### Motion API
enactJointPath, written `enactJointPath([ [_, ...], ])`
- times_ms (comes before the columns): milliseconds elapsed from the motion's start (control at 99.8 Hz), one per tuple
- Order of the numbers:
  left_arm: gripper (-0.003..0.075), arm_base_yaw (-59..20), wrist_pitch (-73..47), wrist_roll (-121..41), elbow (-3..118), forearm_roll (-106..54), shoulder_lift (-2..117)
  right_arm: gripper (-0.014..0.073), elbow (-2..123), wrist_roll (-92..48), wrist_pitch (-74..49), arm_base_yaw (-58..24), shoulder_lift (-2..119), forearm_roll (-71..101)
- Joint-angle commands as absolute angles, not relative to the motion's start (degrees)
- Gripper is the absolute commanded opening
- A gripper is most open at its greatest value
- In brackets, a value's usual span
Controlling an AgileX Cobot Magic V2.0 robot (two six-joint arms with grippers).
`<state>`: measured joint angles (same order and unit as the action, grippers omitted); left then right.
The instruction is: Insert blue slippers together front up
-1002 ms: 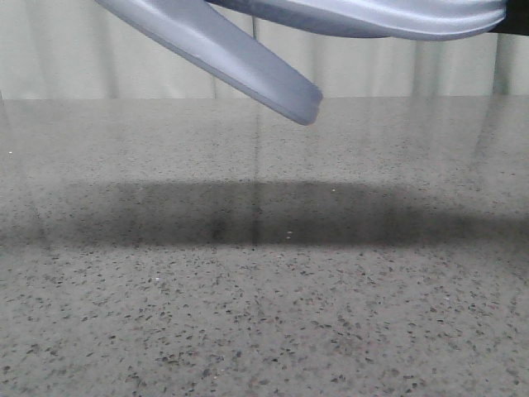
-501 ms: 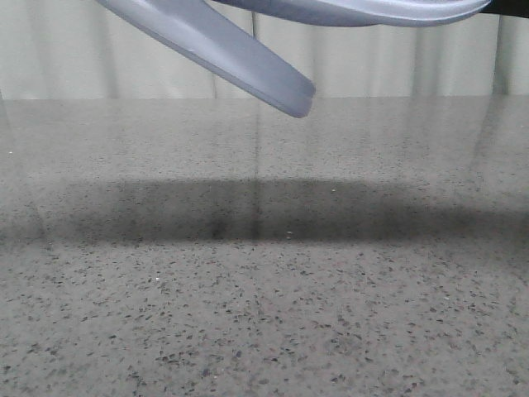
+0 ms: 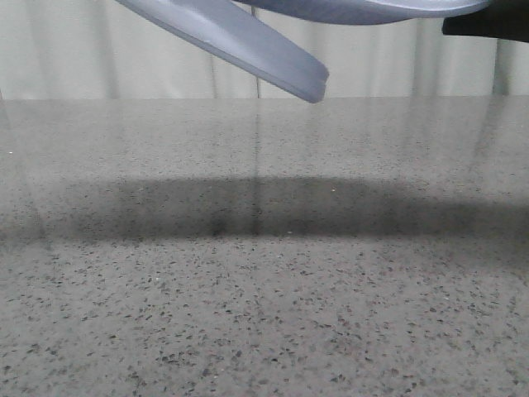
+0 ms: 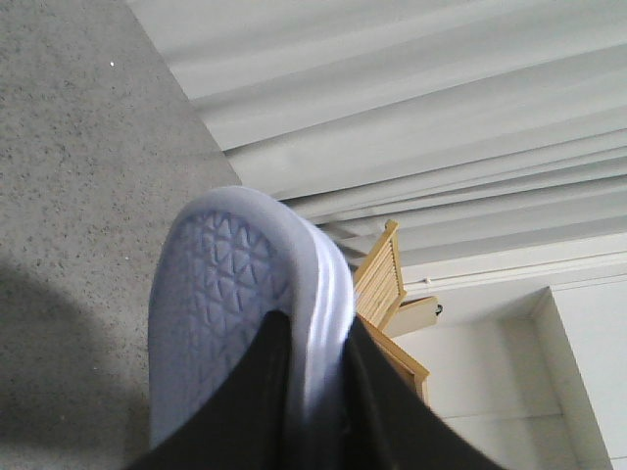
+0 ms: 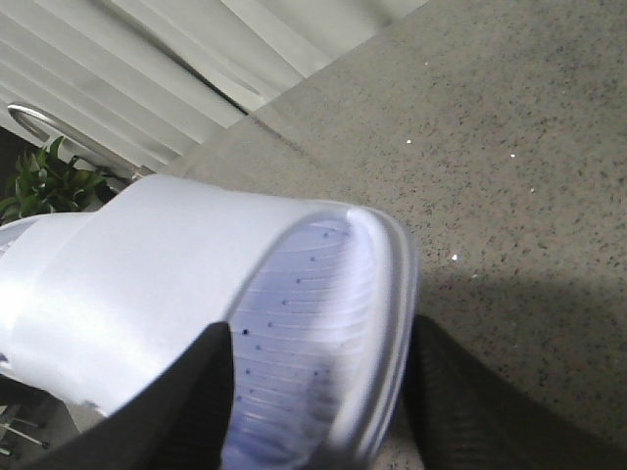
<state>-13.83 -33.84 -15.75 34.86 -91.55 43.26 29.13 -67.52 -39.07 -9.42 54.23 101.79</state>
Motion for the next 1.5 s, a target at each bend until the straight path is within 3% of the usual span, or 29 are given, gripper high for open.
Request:
enactJointPath([
  [0,0.0016,-14.93,-39.47,-15.11,36.38,-93.65,43.47,0.0405,31.51,-70.51,-46.2,-10.07,53.18,106.72],
  [842,0.0016,-14.93,-33.86,-15.11,36.38,-90.83,43.47,0.0405,31.51,-83.57,-15.65,-10.07,26.41,101.27],
  [1292,0.0016,-14.93,-30.87,-15.45,36.38,-91.02,49.34,0.0405,31.51,-83.57,-14.54,-10.07,24.69,101.27],
  [1493,0.0016,-14.93,-31.56,-25.11,36.38,-99.86,55.89,0.0405,31.51,-83.57,-14.62,-10.07,24.69,101.27],
])
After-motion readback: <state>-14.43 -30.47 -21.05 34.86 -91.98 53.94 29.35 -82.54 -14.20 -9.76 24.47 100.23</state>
